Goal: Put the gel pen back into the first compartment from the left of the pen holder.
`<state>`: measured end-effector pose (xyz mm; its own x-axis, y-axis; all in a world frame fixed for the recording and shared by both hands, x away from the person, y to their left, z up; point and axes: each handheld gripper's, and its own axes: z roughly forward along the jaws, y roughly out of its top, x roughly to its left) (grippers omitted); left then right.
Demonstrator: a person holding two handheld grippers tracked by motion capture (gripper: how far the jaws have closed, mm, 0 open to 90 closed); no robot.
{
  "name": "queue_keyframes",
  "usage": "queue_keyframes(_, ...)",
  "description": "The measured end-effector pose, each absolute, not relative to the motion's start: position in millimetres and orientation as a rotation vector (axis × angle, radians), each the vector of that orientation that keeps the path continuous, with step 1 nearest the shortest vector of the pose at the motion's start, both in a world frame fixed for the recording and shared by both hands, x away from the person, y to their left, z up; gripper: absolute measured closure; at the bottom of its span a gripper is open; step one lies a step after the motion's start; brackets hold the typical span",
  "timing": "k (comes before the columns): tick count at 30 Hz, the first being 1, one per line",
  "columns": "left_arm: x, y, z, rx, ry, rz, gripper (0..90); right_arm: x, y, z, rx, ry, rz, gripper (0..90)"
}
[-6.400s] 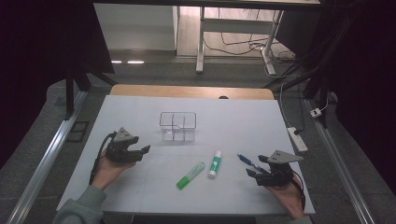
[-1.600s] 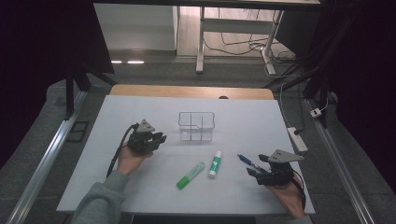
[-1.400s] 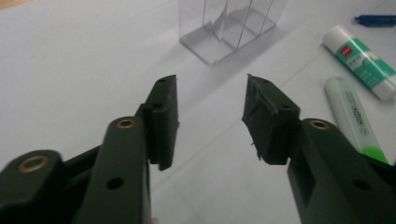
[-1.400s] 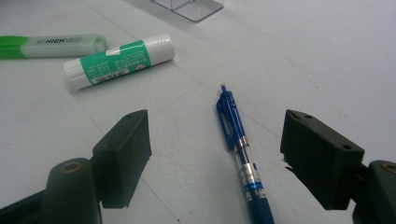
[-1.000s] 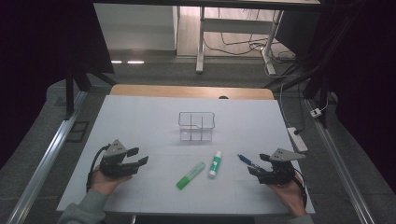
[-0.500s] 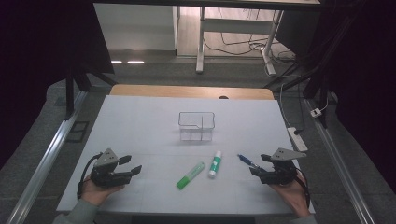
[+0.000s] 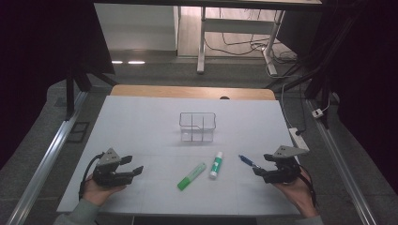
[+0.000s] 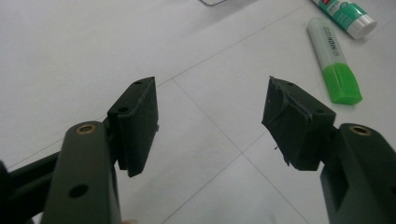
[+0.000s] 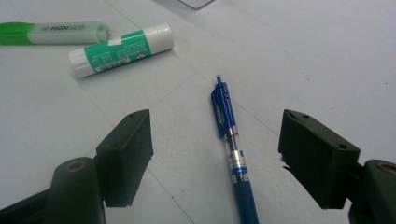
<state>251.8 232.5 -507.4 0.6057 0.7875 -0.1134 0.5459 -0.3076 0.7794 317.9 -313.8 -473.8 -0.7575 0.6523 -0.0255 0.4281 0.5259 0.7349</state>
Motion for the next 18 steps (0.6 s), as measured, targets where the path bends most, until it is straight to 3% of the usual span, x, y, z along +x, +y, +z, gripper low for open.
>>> queue_keyframes(18, 255.9, 230.9, -508.8, 2.002, 1.049, 0.349, 34.0, 346.0, -286.1, -445.5, 0.887, 2.588, 0.888, 26.7)
